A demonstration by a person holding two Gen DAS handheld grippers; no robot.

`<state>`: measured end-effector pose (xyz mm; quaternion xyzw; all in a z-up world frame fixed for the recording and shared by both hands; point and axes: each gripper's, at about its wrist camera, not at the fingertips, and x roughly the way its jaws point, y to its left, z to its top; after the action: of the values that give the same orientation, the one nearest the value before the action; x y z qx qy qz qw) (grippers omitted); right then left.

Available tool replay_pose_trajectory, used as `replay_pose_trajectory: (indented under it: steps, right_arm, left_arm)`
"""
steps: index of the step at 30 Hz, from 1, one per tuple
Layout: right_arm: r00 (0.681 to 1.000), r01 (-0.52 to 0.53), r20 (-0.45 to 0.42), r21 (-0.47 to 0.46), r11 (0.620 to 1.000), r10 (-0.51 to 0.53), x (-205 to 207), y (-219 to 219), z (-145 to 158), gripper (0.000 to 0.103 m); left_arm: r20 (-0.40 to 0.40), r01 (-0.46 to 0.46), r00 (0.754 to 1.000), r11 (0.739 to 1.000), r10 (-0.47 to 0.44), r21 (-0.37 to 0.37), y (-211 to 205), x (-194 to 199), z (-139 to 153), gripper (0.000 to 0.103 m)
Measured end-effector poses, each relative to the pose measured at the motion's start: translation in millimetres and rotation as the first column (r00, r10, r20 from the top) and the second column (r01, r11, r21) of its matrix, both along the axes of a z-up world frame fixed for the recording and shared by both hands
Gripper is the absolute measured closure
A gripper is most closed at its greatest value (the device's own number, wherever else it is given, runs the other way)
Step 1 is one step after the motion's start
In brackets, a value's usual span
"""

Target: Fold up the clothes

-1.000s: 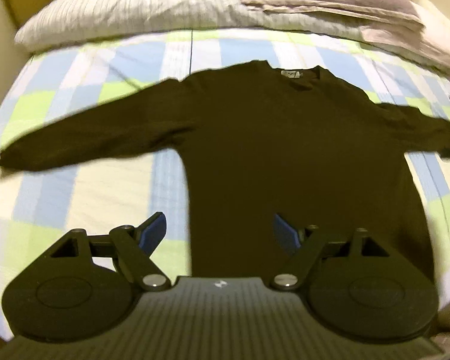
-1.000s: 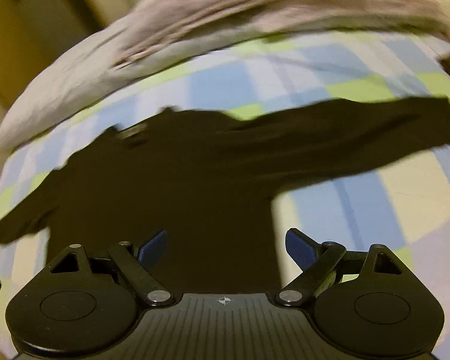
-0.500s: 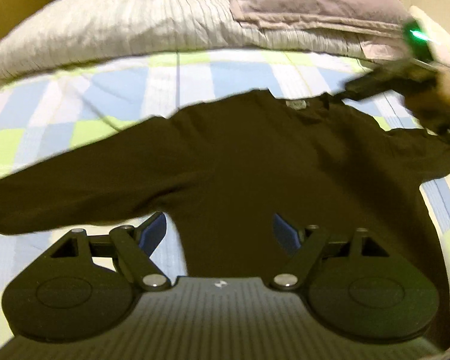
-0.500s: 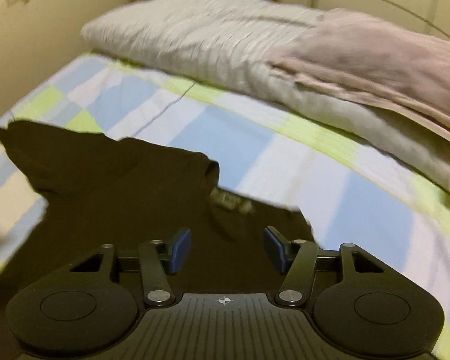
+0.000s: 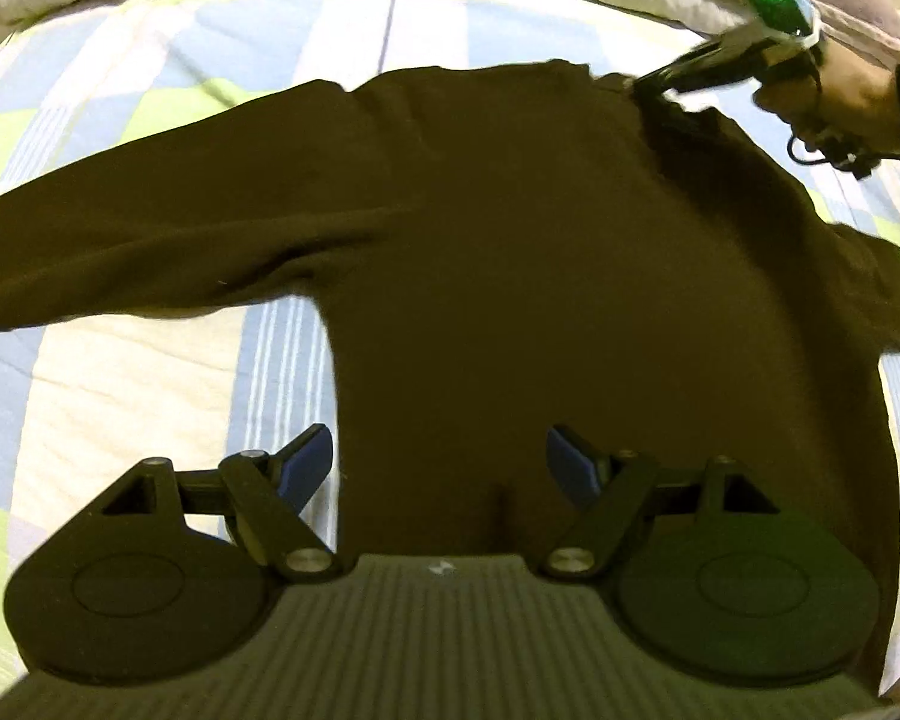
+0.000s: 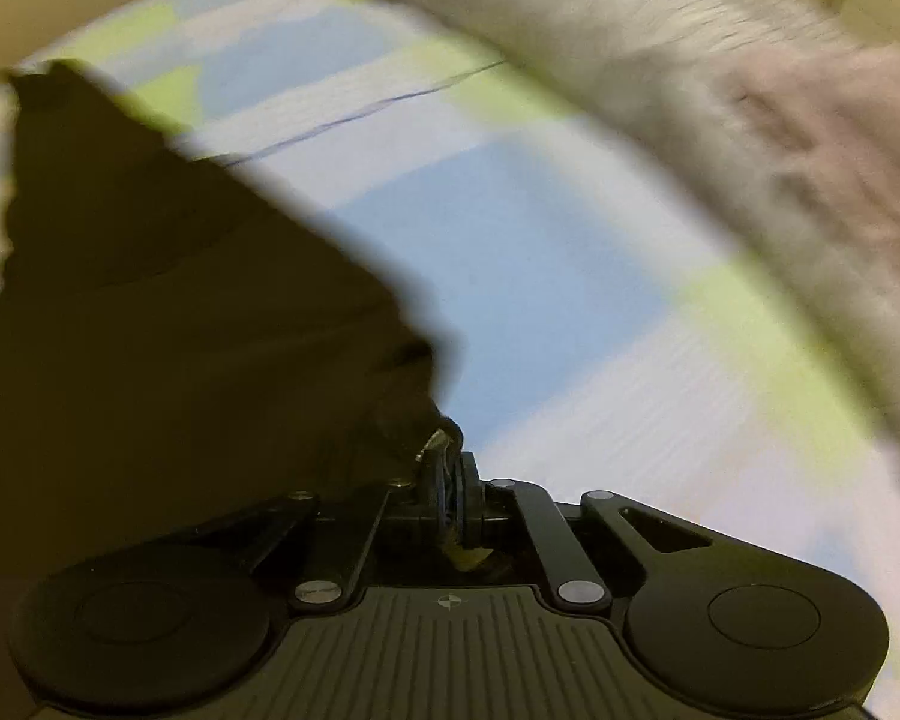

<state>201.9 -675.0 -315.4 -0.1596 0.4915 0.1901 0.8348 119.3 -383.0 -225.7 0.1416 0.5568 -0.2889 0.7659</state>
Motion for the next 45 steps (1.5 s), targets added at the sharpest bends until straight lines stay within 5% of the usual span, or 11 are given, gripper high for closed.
replay_pose_trajectory:
  steps: [3,6,12,19,26,30,33,40,41,43,45]
  right_arm:
    - [0.986,0.167,0.002,0.059,0.984,-0.167,12.7,-27.8,-1.1,0.096]
    - [0.974,0.206,0.082,0.054,0.977,-0.21,-0.8,-30.0,4.5,0.042]
    - [0.877,0.442,0.091,0.236,0.865,-0.473,-81.4,-59.3,18.2,0.043]
    - [0.847,0.529,-0.075,0.207,0.823,-0.526,-161.2,-81.8,-8.8,0.043]
    - [0.843,0.513,0.041,0.243,0.823,-0.537,-107.4,-115.3,13.6,0.043]
    - [0.893,0.448,-0.069,0.233,0.863,-0.445,-66.4,-125.8,-6.5,0.043]
    - [0.915,0.404,-0.074,0.2,0.893,-0.397,-48.5,-131.1,-9.7,0.103]
    - [0.866,0.488,0.043,0.146,0.861,-0.498,-56.8,-143.8,-7.8,0.101]
    - [0.856,0.501,0.06,0.148,0.853,-0.513,-62.0,-141.7,-6.2,0.097]
    - [0.83,0.533,0.095,0.157,0.831,-0.55,-73.2,-138.0,-1.9,0.045]
    - [0.788,0.576,0.112,0.212,0.789,-0.605,-93.4,-135.8,7.0,0.04]
  left_arm:
    - [0.004,0.01,1.0,1.0,-0.01,-0.003,-3.1,6.9,1.0,0.028]
    - [0.006,0.028,1.0,1.0,-0.028,-0.004,-7.9,8.7,1.4,0.028]
    - [-0.009,0.074,0.997,0.997,-0.075,-0.003,-11.6,4.0,-1.5,0.028]
    - [-0.066,0.135,0.989,0.99,-0.132,0.037,2.7,-17.3,-15.5,0.028]
    - [-0.071,0.152,0.987,0.986,-0.147,0.067,13.1,-35.0,-15.6,0.028]
    - [-0.07,0.128,0.99,0.99,-0.123,0.064,9.3,-36.2,-14.0,0.028]
    - [-0.065,0.114,0.992,0.992,-0.11,0.051,1.3,-35.4,-12.4,0.028]
    - [-0.048,0.13,0.991,0.991,-0.128,0.022,-20.9,-32.0,-8.5,0.028]
    - [-0.047,0.138,0.989,0.99,-0.137,0.024,-22.7,-32.2,-9.2,0.028]
    - [-0.046,0.156,0.987,0.987,-0.154,0.029,-26.0,-32.7,-10.7,0.028]
    - [-0.044,0.172,0.985,0.984,-0.17,0.042,-25.4,-34.6,-13.7,0.028]
